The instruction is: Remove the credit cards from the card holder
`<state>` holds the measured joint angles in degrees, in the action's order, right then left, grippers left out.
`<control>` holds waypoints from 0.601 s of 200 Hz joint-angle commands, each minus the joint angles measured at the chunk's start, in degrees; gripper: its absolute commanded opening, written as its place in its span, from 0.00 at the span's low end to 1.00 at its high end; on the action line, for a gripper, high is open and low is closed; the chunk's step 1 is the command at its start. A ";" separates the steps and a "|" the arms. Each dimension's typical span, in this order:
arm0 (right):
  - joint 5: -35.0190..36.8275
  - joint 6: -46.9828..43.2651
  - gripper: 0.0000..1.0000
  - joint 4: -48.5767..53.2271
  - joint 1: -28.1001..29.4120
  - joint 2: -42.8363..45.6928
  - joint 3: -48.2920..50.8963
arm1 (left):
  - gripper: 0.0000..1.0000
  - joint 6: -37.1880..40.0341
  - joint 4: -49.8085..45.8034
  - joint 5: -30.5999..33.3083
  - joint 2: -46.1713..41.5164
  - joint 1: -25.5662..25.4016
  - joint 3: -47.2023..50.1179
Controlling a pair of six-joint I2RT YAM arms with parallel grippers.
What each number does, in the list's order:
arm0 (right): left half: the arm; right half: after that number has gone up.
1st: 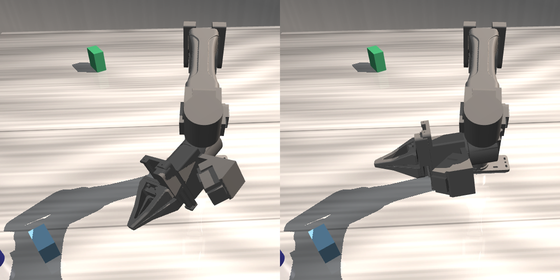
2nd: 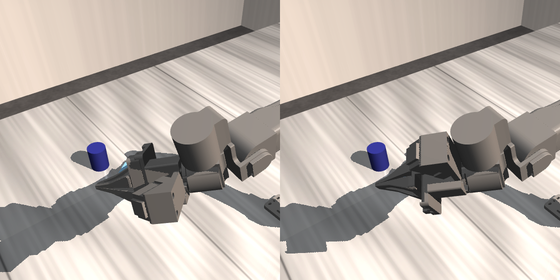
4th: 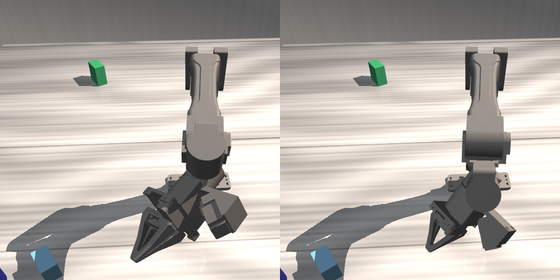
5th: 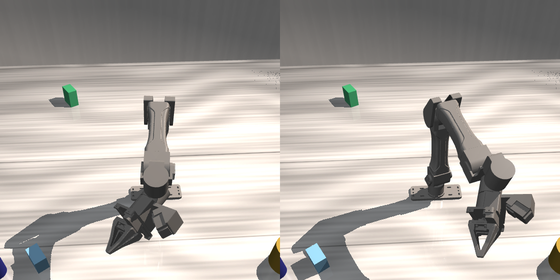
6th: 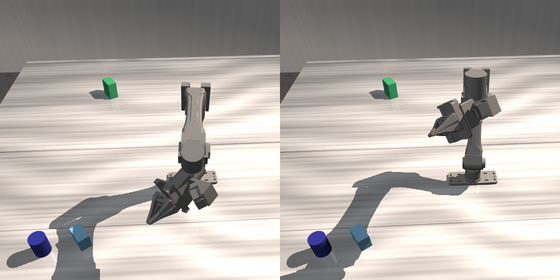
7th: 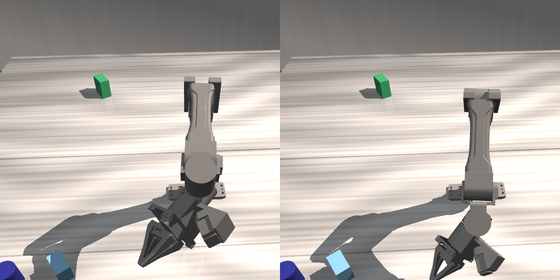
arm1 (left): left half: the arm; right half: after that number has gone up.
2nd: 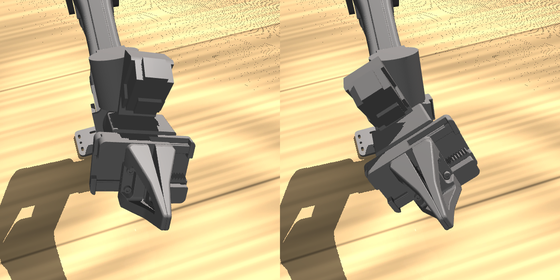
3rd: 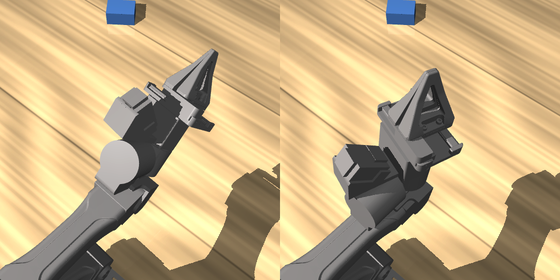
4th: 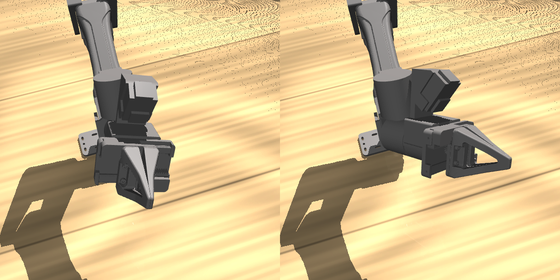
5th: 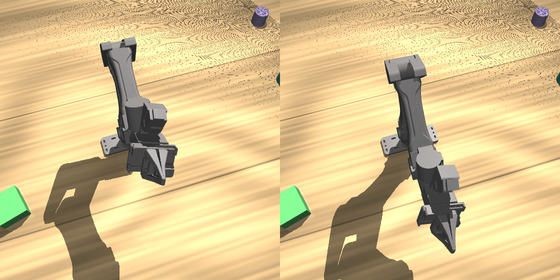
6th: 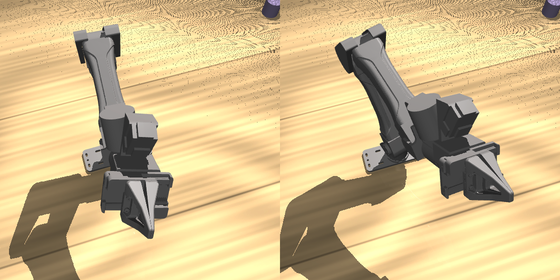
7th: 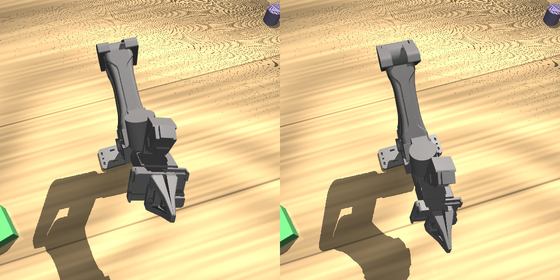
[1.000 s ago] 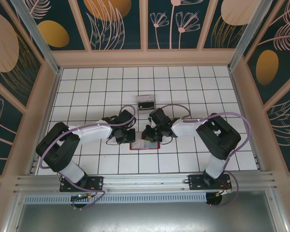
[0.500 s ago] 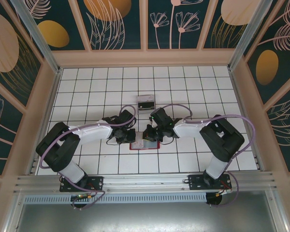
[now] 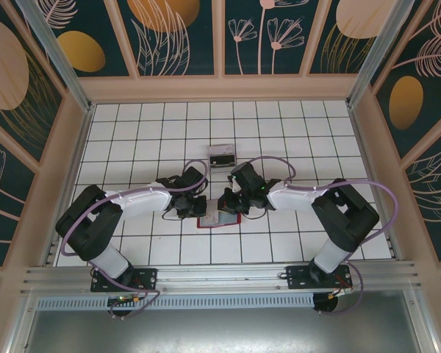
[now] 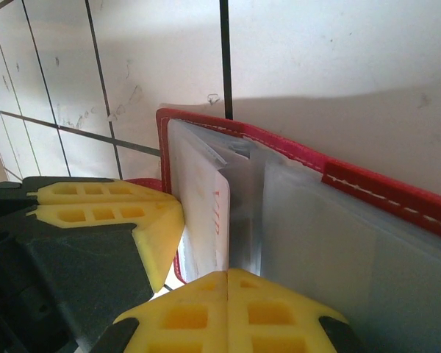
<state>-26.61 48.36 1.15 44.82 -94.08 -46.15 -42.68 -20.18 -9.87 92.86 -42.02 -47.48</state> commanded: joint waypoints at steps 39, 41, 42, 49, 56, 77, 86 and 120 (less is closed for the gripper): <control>1.82 -1.89 0.02 3.71 -1.12 3.80 0.97 | 0.12 1.37 -2.66 2.10 3.56 -0.67 0.57; 1.87 -1.89 0.02 3.76 -1.20 3.88 0.97 | 0.12 1.37 -2.67 2.08 3.56 -0.69 0.56; 1.89 -1.92 0.02 3.77 -1.17 3.89 0.97 | 0.12 1.37 -2.67 2.06 3.56 -0.69 0.55; 2.08 -2.02 0.01 4.08 -1.30 4.13 1.06 | 0.12 1.41 -2.73 2.12 3.64 -0.65 0.35; 2.17 -2.07 0.01 4.22 -1.47 4.45 1.22 | 0.12 1.54 -2.82 2.12 3.73 -0.63 0.15; 2.43 -2.35 0.01 4.86 -1.92 5.13 1.64 | 0.12 1.71 -2.97 2.19 3.79 -0.65 -0.24; 2.60 -2.47 0.01 5.14 -2.10 5.45 1.81 | 0.12 1.72 -3.09 2.27 3.81 -0.68 -0.30; 2.97 -2.98 0.01 6.17 -2.76 6.71 2.22 | 0.12 1.81 -3.28 2.31 3.77 -0.63 -0.37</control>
<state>-24.97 46.81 5.48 42.85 -89.84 -44.71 -42.04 -21.04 -9.80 93.69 -42.13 -48.66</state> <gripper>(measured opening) 0.054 0.118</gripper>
